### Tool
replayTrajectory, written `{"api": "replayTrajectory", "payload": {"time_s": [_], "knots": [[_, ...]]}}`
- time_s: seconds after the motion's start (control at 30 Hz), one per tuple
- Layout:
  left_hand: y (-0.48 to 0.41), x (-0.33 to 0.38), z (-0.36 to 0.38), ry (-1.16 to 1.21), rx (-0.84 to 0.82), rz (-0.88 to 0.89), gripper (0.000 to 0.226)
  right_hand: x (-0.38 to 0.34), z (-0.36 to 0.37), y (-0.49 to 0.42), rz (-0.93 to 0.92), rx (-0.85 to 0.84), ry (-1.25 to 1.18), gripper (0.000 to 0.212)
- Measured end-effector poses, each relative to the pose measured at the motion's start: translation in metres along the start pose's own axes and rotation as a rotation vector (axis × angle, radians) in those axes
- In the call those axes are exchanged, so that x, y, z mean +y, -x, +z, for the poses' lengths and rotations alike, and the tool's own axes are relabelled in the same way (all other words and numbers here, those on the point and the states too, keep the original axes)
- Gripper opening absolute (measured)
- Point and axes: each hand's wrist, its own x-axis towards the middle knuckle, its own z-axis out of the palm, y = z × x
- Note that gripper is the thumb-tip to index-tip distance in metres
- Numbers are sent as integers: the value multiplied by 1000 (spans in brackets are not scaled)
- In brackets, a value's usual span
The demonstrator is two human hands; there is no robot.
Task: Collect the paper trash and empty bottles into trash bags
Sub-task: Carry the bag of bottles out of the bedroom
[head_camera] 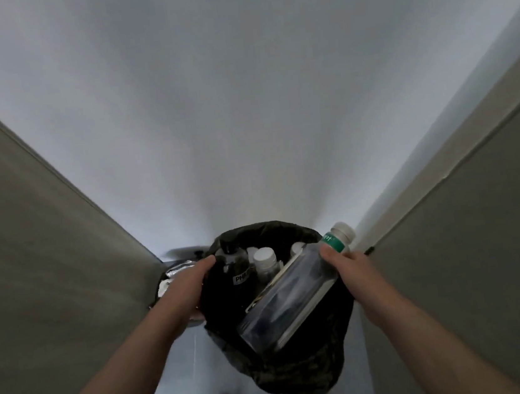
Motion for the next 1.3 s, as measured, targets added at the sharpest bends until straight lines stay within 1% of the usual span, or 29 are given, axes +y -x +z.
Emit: {"api": "replayTrajectory", "payload": {"time_s": [0.1,0.2,0.23,0.33,0.43,0.53,0.57,0.67,0.7,0.73,0.8,0.83,0.87,0.93,1.0,1.03,1.13,1.23,1.3], "knots": [[-34,-12,26,2,21,-52,29,12,-4,-45,40,-88,51,35],[-76,-30,44,-19,29,-95,31,35,3,-93,89,-137,105,40],[-93,-36,48,-21,24,-112,32,44,6,-109,99,-147,121,44],[-153,-65,58,-24,28,-151,36,83,22,-161,121,-173,163,64],[-221,-95,68,-11,23,-178,37,127,39,-215,135,-153,173,63],[-289,-130,78,-39,8,-186,36,172,61,-270,143,-141,173,73],[-312,-143,82,-37,16,-188,36,186,68,-288,147,-137,167,73],[-373,-179,88,-121,-6,-151,18,224,89,-338,158,-134,152,56],[-391,-190,87,-141,-15,-144,17,235,97,-354,158,-132,158,54],[-409,-198,88,-153,-18,-136,17,243,105,-370,153,-132,166,58],[-439,-213,87,-180,-25,-125,21,258,120,-396,157,-143,189,71],[-452,-218,86,-169,-16,-125,18,262,128,-407,153,-156,197,75],[-464,-223,83,-145,7,-136,14,267,136,-418,152,-165,202,73],[-490,-235,79,-77,49,-177,36,273,150,-439,153,-173,207,60],[-509,-243,75,-43,66,-196,48,281,166,-456,184,-182,207,55],[-518,-247,73,-36,65,-193,50,283,173,-462,200,-190,196,57],[-536,-256,71,-28,74,-195,49,294,190,-477,231,-196,172,77],[-547,-258,70,-29,105,-186,49,300,197,-486,234,-209,127,79],[-551,-258,69,-29,114,-171,51,303,200,-492,245,-184,113,89]]}}
